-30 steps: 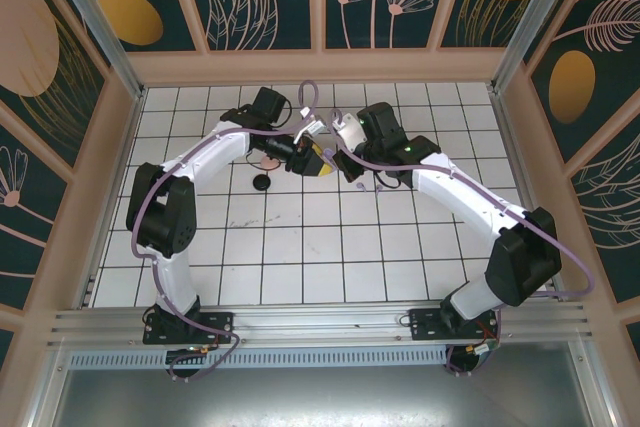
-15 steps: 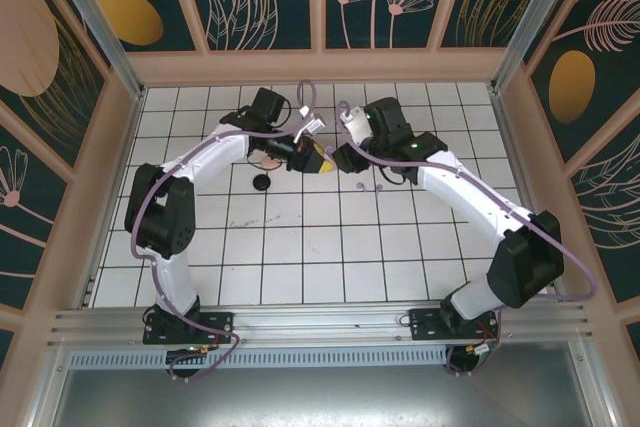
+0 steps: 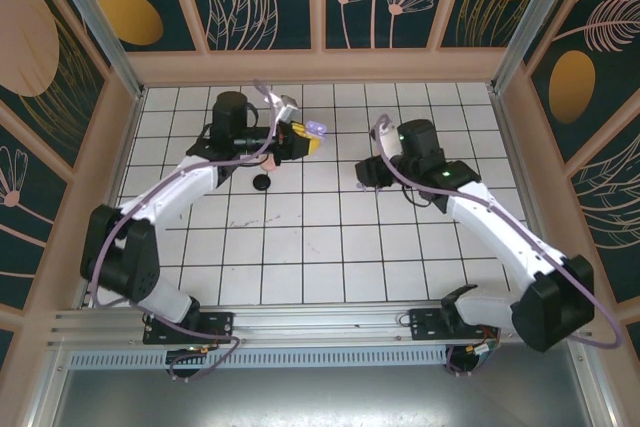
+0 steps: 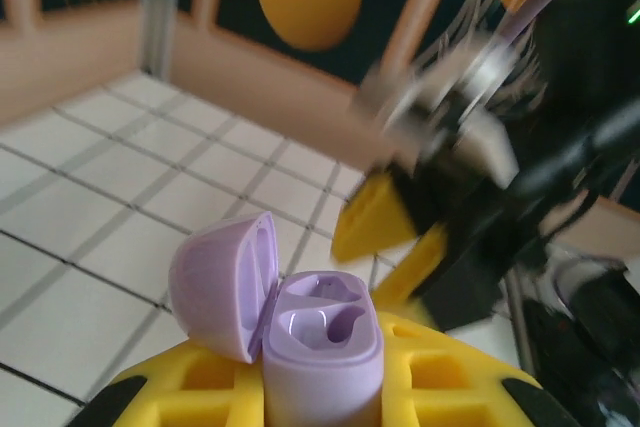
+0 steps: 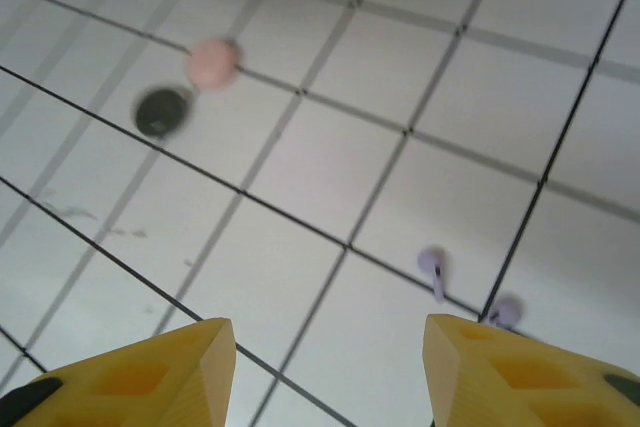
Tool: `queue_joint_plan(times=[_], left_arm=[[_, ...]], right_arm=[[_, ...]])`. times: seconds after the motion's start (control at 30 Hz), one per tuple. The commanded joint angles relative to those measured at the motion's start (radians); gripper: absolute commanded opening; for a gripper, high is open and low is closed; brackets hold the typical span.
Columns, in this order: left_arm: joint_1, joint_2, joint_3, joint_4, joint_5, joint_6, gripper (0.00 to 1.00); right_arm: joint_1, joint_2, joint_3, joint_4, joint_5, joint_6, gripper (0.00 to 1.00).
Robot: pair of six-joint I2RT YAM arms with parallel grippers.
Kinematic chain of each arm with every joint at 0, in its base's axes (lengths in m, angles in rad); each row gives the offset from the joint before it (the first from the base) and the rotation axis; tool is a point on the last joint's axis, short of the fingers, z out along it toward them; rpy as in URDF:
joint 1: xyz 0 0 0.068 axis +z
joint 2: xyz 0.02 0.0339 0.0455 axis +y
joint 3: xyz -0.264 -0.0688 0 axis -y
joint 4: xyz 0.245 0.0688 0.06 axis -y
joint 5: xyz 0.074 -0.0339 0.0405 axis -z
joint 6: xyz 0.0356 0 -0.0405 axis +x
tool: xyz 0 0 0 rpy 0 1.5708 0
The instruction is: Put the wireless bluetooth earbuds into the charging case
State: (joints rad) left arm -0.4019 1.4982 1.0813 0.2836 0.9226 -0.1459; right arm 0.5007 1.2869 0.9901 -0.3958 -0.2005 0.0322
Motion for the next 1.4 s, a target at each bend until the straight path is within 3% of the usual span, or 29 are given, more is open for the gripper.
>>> queue_joint_plan(times=[0.0,0.13,0.27,0.67,1.37], left_arm=[[-0.002,-0.092,-0.084,0.264,-0.163,-0.103,0.0],[-0.001,-0.186,-0.183,0.396,-0.323,-0.122,0.0],[-0.002,-0.244,-0.236,0.464,-0.41,-0.127,0.0],[-0.002,-0.263,-0.262,0.497,-0.418,-0.124,0.0],[-0.003,-0.24,-0.262,0.493,-0.408,-0.11,0.0]], right_arm=[[-0.004,0.084,-0.016,0.032,0.084,0.083,0.52],[-0.004,0.216,0.021,0.013,0.148,0.11,0.5],[-0.005,0.33,0.069,-0.014,0.179,0.097,0.48],[-0.002,0.533,0.223,-0.071,0.204,0.052,0.44],[0.031,0.669,0.304,-0.11,0.24,0.028,0.41]])
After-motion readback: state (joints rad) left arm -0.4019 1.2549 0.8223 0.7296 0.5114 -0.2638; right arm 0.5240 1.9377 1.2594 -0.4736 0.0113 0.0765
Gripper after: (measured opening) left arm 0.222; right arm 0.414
